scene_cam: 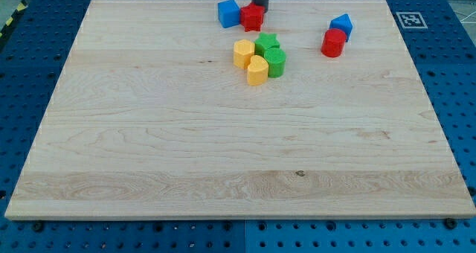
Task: Slide the blue triangle left a bit
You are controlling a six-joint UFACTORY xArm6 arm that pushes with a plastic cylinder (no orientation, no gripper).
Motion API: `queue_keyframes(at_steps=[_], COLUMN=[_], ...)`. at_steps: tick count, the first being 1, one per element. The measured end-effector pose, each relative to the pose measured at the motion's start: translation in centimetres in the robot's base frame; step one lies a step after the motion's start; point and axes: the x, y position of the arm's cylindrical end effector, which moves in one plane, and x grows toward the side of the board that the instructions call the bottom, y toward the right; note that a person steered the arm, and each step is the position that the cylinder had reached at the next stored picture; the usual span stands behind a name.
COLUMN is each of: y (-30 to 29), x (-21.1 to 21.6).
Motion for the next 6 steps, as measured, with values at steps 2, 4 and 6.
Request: queue_keyframes(at_steps=[2, 4, 6], y=[2.7, 15.0, 21.2], x=[-1.2, 0.9, 8.4])
